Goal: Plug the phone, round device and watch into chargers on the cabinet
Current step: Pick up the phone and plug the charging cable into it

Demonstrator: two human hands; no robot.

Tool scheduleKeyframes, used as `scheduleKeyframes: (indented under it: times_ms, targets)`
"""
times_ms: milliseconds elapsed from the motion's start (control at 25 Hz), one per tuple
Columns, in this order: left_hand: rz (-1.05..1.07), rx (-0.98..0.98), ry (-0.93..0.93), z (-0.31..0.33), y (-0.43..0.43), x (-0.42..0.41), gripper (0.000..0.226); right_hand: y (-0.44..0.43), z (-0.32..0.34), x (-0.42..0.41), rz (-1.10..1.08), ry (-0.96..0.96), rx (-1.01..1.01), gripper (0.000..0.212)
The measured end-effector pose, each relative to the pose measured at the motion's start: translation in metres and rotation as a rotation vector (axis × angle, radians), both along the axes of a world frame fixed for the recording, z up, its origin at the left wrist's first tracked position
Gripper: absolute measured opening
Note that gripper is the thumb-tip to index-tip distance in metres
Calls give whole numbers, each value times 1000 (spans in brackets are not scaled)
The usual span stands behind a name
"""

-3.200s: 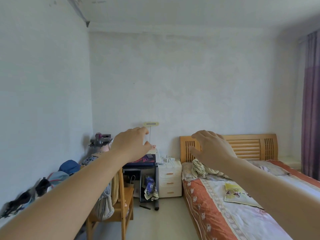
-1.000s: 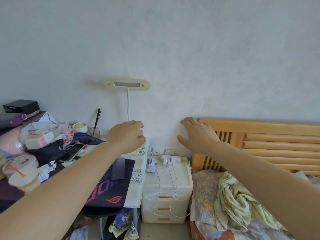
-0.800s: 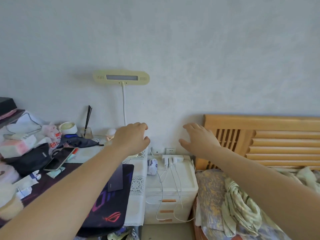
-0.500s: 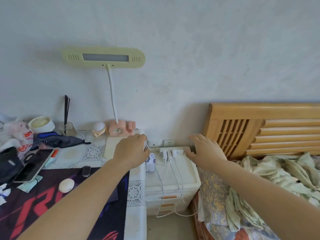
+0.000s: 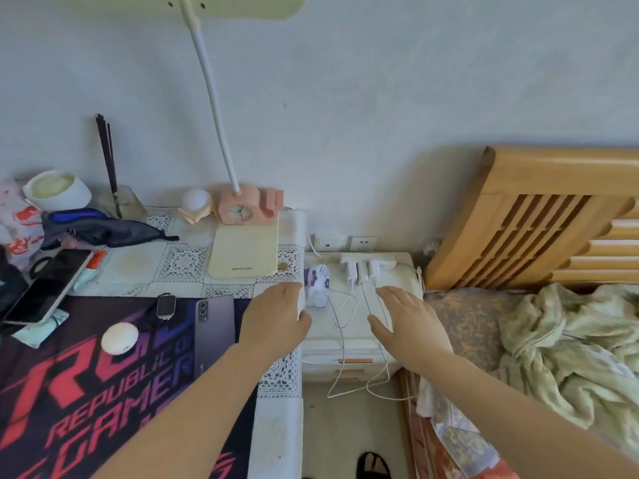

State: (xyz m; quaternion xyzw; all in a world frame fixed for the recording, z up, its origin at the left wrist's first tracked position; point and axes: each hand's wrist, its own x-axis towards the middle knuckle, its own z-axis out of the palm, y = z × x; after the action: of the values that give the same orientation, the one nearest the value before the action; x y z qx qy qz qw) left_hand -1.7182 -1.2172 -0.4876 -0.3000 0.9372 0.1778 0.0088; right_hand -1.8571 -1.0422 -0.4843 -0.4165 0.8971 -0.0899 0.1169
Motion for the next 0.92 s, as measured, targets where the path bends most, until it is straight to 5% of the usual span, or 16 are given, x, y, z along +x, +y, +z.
scheduleKeyframes:
  times_ms: [360, 520, 920]
  targets:
    - [361, -211, -92, -69, -27, 72, 70, -32, -52, 9, 117, -69, 54, 57]
    - [585, -69, -170, -81, -20, 89, 86, -42, -57, 12, 178, -52, 41, 55]
    - [904, 101, 97, -99, -18, 76, 73, -49, -64, -3, 221, -53, 57, 56]
